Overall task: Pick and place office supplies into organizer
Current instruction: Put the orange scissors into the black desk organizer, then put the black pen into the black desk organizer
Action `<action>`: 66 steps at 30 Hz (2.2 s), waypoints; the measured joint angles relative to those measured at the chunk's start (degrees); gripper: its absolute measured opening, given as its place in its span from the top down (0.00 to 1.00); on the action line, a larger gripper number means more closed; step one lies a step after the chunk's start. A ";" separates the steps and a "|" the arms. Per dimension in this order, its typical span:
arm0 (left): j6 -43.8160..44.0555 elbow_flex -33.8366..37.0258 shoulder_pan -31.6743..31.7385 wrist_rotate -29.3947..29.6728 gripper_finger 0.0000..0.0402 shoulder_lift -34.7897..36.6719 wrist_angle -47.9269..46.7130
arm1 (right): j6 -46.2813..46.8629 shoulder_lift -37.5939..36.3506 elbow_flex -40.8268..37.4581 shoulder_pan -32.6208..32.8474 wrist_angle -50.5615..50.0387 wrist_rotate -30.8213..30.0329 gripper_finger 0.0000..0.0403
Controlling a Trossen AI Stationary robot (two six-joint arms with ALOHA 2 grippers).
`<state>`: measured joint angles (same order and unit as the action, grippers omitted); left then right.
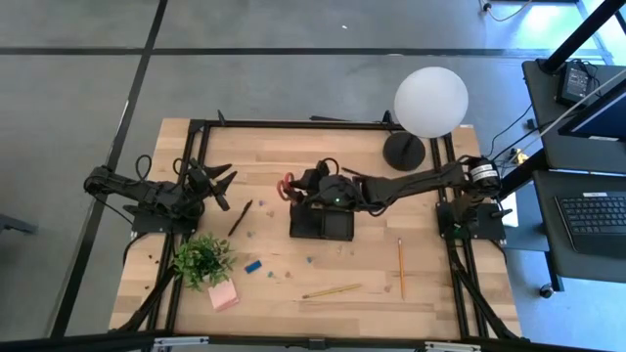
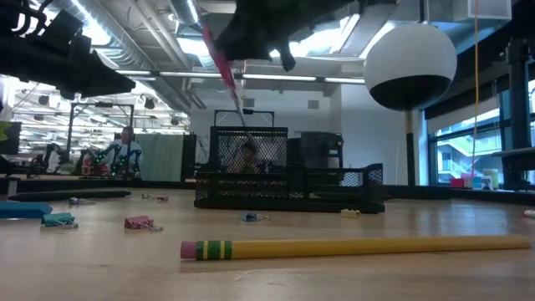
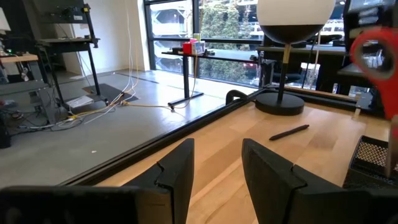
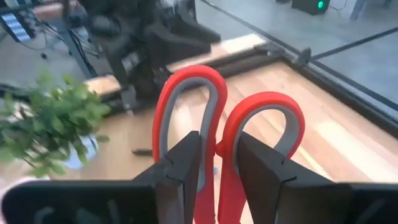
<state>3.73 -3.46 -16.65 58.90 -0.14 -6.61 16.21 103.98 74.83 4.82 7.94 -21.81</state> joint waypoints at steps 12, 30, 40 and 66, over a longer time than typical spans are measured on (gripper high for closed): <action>0.00 0.00 -0.01 0.01 0.68 -0.01 0.00 | 3.09 0.01 -9.74 -0.49 10.43 -0.01 0.74; 0.17 0.00 0.01 -0.01 0.68 0.00 0.00 | 1.49 0.01 -15.78 -0.57 12.70 -0.03 0.74; 0.17 0.00 -0.01 -0.01 0.68 -0.01 0.00 | 0.00 0.12 -15.87 -0.57 12.64 0.01 0.69; 0.00 0.00 0.01 -0.03 0.68 -0.02 0.00 | -0.03 -5.21 -14.94 -1.17 11.53 0.01 0.60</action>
<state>3.73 -3.46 -16.64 58.87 -0.16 -6.61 16.18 98.76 59.89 3.65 19.48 -21.81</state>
